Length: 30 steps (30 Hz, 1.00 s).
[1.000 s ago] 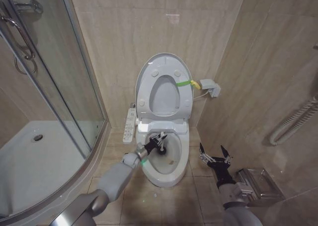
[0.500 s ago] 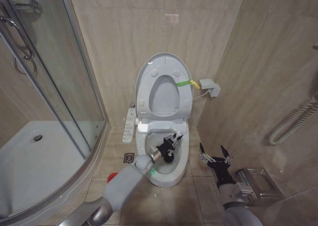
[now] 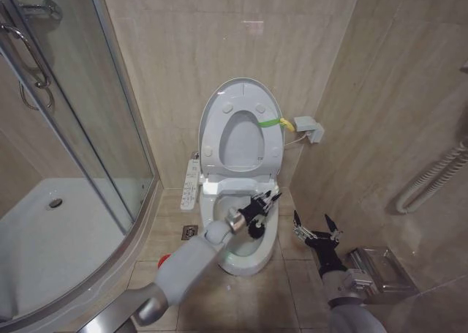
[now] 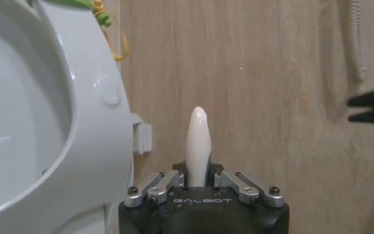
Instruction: Open the toilet lid, clean the toilet bowl with a toilet brush, close the toilet lid, and flush.
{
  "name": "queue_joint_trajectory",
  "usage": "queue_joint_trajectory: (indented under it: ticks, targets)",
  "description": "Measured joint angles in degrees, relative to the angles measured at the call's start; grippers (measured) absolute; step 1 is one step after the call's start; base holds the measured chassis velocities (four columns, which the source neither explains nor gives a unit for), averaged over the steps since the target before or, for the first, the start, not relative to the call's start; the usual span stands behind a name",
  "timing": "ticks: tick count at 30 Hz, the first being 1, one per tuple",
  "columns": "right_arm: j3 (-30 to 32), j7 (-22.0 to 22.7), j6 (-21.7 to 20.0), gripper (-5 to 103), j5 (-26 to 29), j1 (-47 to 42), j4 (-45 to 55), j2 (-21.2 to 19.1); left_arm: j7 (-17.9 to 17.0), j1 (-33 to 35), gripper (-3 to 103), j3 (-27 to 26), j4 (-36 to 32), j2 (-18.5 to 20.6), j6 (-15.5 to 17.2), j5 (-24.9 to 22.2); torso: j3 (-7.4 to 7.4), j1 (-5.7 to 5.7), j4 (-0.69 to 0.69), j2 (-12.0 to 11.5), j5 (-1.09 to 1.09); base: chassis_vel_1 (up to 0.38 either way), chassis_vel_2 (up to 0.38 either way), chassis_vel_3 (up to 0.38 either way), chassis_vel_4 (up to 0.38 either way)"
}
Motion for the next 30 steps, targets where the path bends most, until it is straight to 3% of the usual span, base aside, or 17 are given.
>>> queue_joint_trajectory:
  ticks: [4,12,24,27,30]
  targets:
    - [0.00,-0.01,0.00,100,0.00,0.00,0.00,0.00,-2.94,0.26,20,0.74,-0.84,-2.18,1.47,-0.46,0.00,0.00,0.01,0.00,0.00,0.000,0.000,0.000,0.000]
    - [0.00,0.00,0.00,100,0.00,0.00,0.00,0.00,-3.26,2.56,20,0.82,0.23,-2.94,1.24,0.10,0.00,0.00,0.01,0.00,-0.01,0.000,0.000,0.000,0.000]
    - [0.00,-0.01,0.00,100,0.00,0.00,0.00,0.00,3.59,0.93,20,-1.52,9.82,-2.45,-3.71,-0.23,0.00,0.00,0.01,0.00,-0.01,0.000,0.000,0.000,0.000]
    - [0.00,-0.01,0.00,100,0.00,0.00,0.00,0.00,6.14,-1.64,20,-1.97,14.62,-3.70,-6.36,-0.49,0.00,0.00,0.02,0.00,-0.01,0.000,0.000,0.000,0.000]
    - [0.00,-0.02,0.00,100,0.00,0.00,0.00,0.00,6.76,-2.68,20,-2.19,15.89,-4.82,-7.04,-0.68,0.00,0.00,0.02,0.00,0.00,0.000,0.000,0.000,0.000]
